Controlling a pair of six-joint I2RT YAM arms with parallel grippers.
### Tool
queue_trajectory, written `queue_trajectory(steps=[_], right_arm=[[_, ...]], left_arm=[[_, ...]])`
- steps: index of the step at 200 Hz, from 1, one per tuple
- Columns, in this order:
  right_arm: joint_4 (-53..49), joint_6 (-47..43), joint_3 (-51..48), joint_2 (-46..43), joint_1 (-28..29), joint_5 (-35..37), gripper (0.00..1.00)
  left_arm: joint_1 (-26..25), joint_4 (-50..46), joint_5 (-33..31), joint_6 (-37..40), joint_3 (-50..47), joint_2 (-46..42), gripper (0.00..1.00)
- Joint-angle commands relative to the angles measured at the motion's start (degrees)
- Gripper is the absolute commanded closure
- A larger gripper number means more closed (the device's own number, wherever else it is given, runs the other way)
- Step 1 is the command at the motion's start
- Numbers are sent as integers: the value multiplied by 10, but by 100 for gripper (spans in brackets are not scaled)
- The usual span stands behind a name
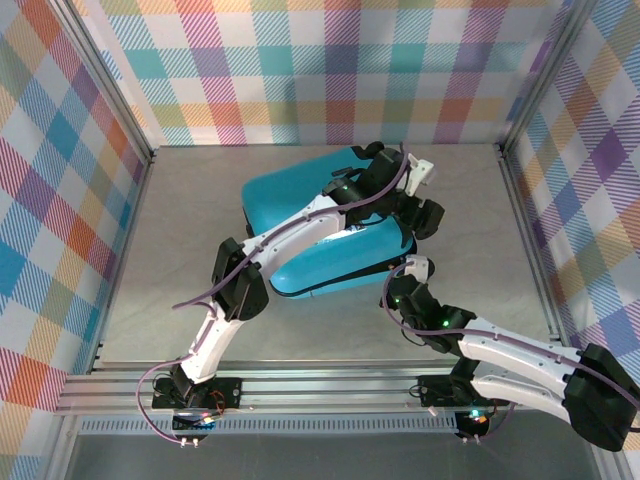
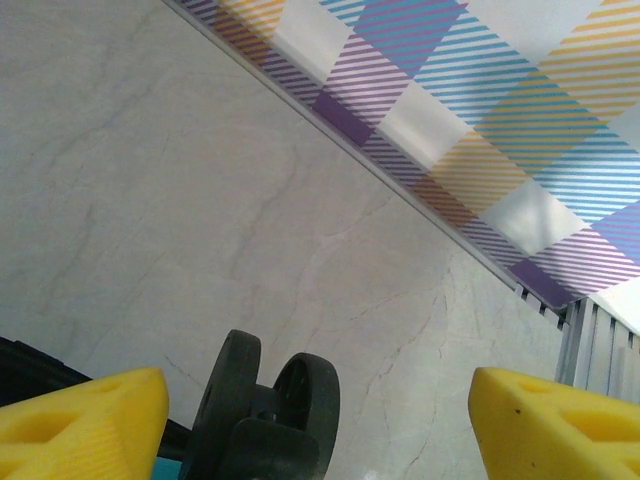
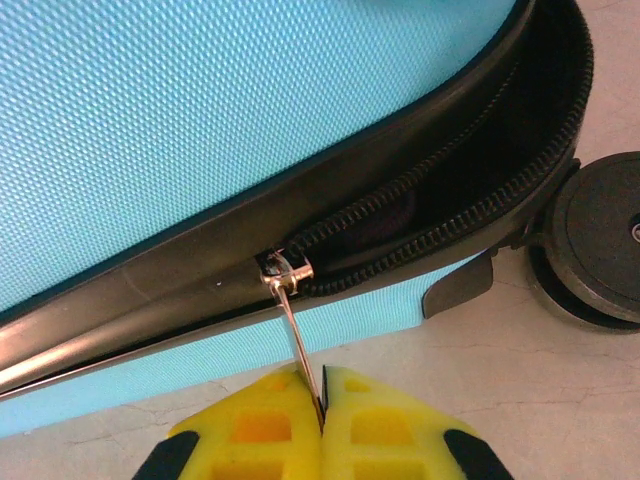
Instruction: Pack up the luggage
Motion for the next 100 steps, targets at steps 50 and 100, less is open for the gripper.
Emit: queue_trajectory(steps=[50,100], right_arm=[[-28,-22,-27,1,-13,7,100],[-189,-29,2,-160,-50,-61,36]], left_arm=[[114,17,-135,-16,-206,-244,7],[169,32,-241,-71,-449,-489,4]])
